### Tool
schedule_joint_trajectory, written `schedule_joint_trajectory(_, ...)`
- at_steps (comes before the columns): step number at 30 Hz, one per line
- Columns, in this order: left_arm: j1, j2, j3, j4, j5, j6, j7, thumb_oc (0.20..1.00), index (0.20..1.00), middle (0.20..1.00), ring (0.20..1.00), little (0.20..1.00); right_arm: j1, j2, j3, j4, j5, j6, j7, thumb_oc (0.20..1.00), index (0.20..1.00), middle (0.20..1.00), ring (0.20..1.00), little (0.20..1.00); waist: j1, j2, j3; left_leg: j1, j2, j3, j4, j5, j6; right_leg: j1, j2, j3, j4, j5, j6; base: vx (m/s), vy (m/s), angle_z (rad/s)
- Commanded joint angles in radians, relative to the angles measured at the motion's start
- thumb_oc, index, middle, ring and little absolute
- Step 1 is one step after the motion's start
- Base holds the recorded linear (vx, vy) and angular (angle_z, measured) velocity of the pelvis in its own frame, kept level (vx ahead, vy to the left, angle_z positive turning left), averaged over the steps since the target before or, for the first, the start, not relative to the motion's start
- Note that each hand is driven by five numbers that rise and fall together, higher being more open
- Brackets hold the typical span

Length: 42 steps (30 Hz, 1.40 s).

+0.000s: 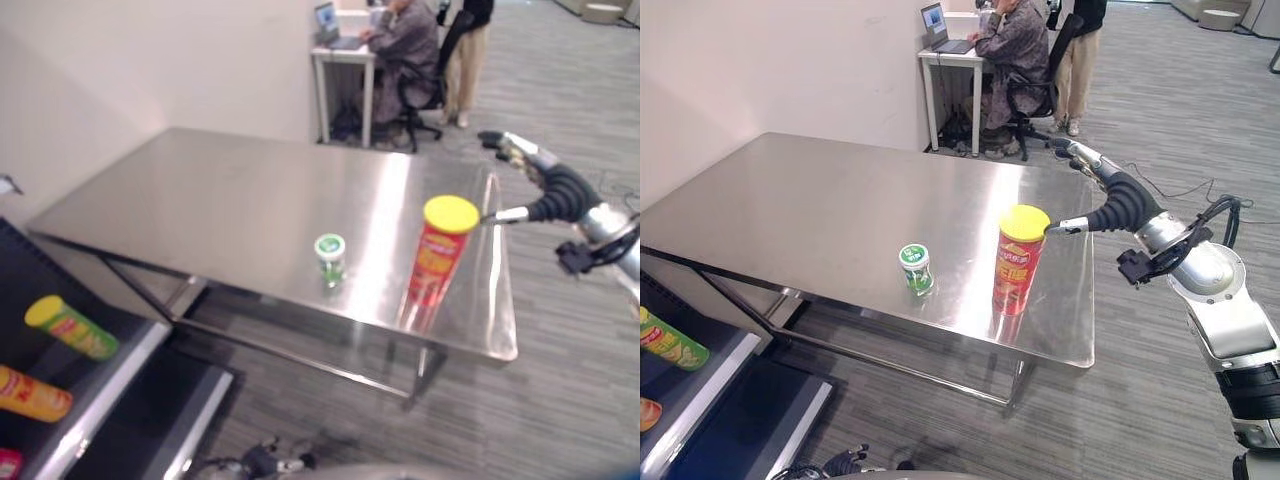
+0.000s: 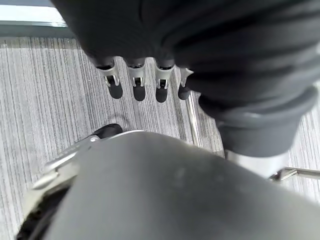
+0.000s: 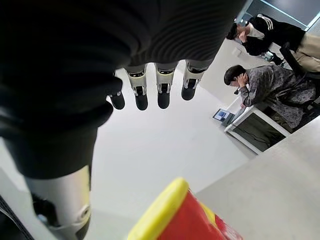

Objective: Put the goods on the table back onto the shelves and tidy them up.

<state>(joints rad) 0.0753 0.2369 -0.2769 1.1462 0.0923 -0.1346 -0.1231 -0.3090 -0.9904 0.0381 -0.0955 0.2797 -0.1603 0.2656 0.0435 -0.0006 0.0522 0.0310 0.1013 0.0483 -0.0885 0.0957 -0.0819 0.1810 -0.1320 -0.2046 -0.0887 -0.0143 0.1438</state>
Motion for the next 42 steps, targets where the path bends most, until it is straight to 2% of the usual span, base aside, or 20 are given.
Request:
schedule_joint_trajectory(1, -0.037, 0.054, -0.073, 0.009, -0.013, -0.021, -0.012, 1.0, 1.0, 1.0, 1.0, 1.0, -0.095, -0.041, 0.055, 0.033, -0.01, -0.019, -0.032, 1.0, 1.0, 1.0, 1.0, 1.0, 0.057, -0.046, -0.046, -0.03, 0.034, -0.016, 0.001, -0.029, -0.022, -0.011, -0.042, 0.041, 0.001, 0.025, 0.007, -0.01, 0.007, 0.04)
schedule_joint_trajectory(11, -0.039, 0.054, -0.088, -0.003, -0.041, -0.025, -0.023, 1.0, 1.0, 1.0, 1.0, 1.0, -0.166, -0.032, 0.178, 0.045, 0.038, -0.012, 0.005, 1.0, 1.0, 1.0, 1.0, 1.0, 0.071, -0.057, -0.041, -0.036, 0.03, -0.027, 0.001, -0.027, -0.022, -0.01, -0.042, 0.03, 0.001, 0.024, 0.005, 0.0, 0.001, 0.01)
schedule_joint_trajectory(17, -0.034, 0.049, -0.082, -0.009, -0.056, -0.028, -0.03, 1.0, 1.0, 1.0, 1.0, 1.0, -0.157, -0.036, 0.192, 0.006, 0.06, -0.011, 0.034, 1.0, 1.0, 1.0, 1.0, 1.0, 0.075, -0.058, -0.042, -0.037, 0.029, -0.034, 0.001, -0.026, -0.024, -0.006, -0.042, 0.022, 0.001, 0.022, 0.005, 0.01, -0.001, 0.07)
schedule_joint_trajectory(29, -0.025, 0.049, -0.078, -0.038, -0.069, -0.021, -0.045, 1.0, 1.0, 1.0, 1.0, 1.0, -0.088, -0.056, 0.176, 0.052, -0.048, 0.017, 0.052, 1.0, 1.0, 1.0, 1.0, 1.0, 0.072, -0.053, -0.037, -0.037, 0.027, -0.042, 0.001, -0.026, -0.023, 0.001, -0.041, 0.012, 0.001, 0.018, 0.004, 0.0, 0.0, 0.0)
schedule_joint_trajectory(38, -0.029, 0.048, -0.092, -0.044, -0.08, -0.016, -0.047, 1.0, 1.0, 1.0, 1.0, 1.0, -0.128, -0.03, 0.231, 0.11, -0.052, 0.024, 0.049, 1.0, 1.0, 1.0, 1.0, 1.0, 0.072, -0.053, -0.032, -0.04, 0.026, -0.042, 0.001, -0.025, -0.022, -0.003, -0.042, 0.013, 0.001, 0.02, 0.004, 0.0, 0.0, 0.0)
schedule_joint_trajectory(42, -0.019, 0.04, -0.097, -0.034, -0.105, -0.015, -0.056, 1.0, 1.0, 1.0, 1.0, 1.0, -0.144, -0.028, 0.284, 0.132, -0.006, 0.034, 0.077, 1.0, 1.0, 1.0, 1.0, 1.0, 0.078, -0.058, -0.027, -0.043, 0.024, -0.051, 0.001, -0.024, -0.02, -0.002, -0.041, 0.005, 0.003, 0.02, 0.003, 0.0, 0.0, 0.0)
